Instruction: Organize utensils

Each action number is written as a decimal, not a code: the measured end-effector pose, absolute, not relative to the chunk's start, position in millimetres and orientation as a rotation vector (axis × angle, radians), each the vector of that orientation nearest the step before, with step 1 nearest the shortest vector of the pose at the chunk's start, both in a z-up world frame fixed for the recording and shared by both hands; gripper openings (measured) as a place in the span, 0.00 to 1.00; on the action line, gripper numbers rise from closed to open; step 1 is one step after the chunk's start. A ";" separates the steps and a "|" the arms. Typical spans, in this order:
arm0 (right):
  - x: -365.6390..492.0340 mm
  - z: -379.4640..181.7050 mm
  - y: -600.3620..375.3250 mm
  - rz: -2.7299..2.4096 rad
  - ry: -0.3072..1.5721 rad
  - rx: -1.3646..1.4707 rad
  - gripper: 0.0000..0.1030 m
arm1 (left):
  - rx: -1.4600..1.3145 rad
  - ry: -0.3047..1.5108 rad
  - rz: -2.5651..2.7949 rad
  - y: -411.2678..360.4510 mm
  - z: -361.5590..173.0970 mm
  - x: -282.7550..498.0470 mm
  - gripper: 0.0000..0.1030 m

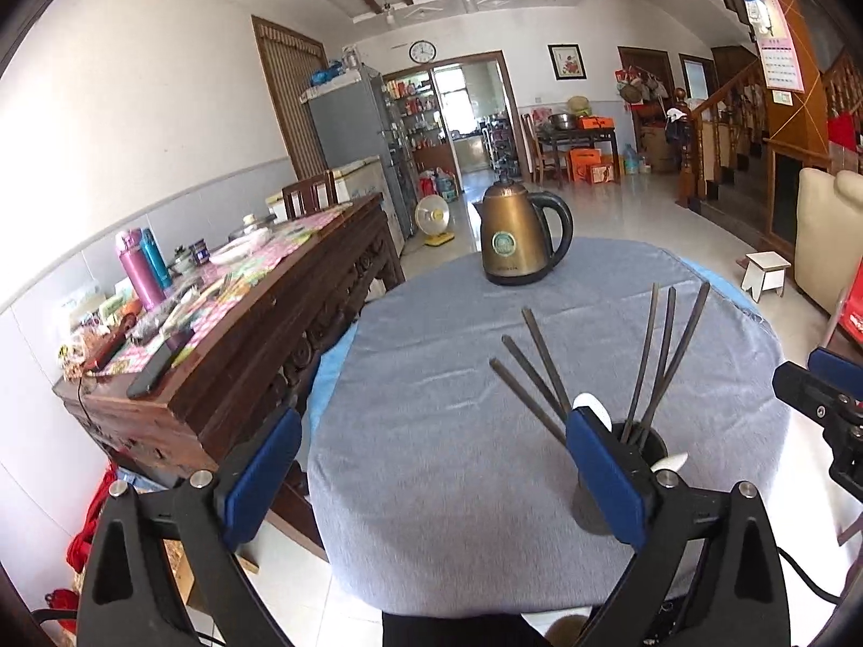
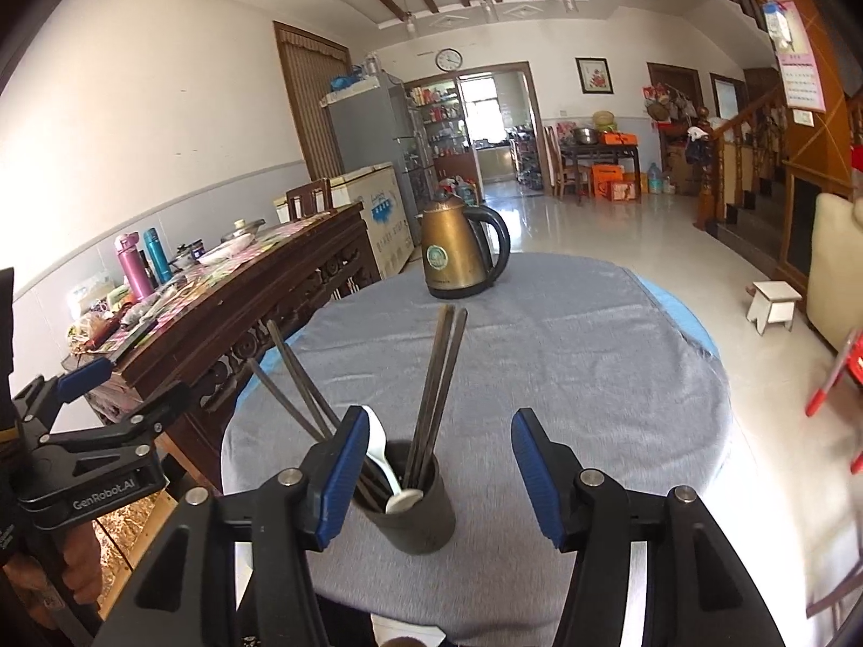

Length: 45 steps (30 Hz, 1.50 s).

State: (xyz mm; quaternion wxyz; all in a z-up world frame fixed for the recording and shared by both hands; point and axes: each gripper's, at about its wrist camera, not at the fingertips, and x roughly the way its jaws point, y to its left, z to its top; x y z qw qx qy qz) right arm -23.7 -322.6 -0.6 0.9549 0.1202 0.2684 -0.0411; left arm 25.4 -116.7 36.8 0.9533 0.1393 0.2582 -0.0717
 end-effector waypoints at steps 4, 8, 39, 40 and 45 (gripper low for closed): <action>-25.6 -8.2 -319.8 -0.099 0.569 0.247 0.57 | 0.293 0.524 -0.122 -114.6 35.4 20.9 0.96; -23.8 -14.8 -321.5 -0.102 0.595 0.271 0.57 | 0.301 0.523 -0.112 -114.3 35.4 16.0 0.96; -20.1 -11.1 -302.8 -0.073 0.587 0.239 0.58 | 0.278 0.544 -0.101 -107.4 37.0 11.1 0.96; -20.0 -11.3 -301.6 -0.072 0.588 0.236 0.58 | 0.276 0.548 -0.102 -106.6 36.5 11.5 0.96; -19.4 -11.8 -299.0 -0.071 0.588 0.236 0.58 | 0.272 0.554 -0.101 -103.9 33.8 10.4 0.96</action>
